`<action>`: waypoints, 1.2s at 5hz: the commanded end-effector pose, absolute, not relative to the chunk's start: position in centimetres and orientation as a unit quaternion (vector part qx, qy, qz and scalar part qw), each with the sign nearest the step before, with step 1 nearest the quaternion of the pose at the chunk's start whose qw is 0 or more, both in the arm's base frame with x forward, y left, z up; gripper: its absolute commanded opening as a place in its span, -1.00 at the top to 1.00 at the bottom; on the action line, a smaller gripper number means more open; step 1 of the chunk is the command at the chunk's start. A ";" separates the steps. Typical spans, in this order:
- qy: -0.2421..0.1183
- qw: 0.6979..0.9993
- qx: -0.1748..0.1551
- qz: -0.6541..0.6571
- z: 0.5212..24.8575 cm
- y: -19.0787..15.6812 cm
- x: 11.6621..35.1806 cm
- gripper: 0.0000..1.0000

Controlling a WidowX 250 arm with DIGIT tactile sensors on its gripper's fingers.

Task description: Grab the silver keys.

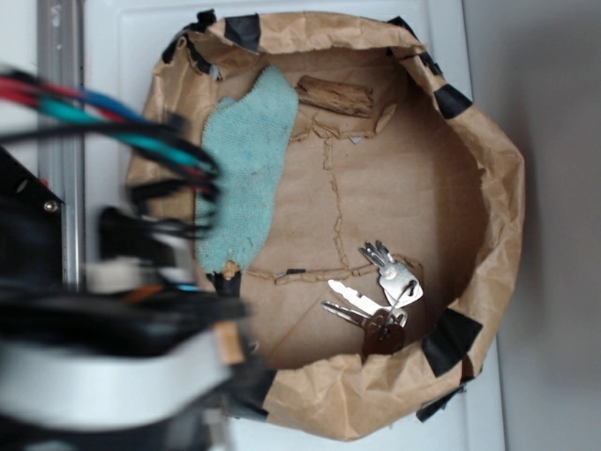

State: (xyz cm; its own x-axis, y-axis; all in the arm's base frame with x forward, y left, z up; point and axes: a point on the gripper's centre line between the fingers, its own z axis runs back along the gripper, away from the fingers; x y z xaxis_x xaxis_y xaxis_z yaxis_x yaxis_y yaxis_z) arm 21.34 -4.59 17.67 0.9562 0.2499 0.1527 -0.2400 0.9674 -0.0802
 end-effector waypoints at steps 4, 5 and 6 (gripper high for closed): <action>-0.151 0.896 -0.151 0.389 12.1 2.0 21.9 -1.00; -0.177 0.889 -0.136 0.401 10.9 1.0 23.5 -1.00; -0.205 0.890 -0.131 0.386 10.5 -0.8 24.1 -1.00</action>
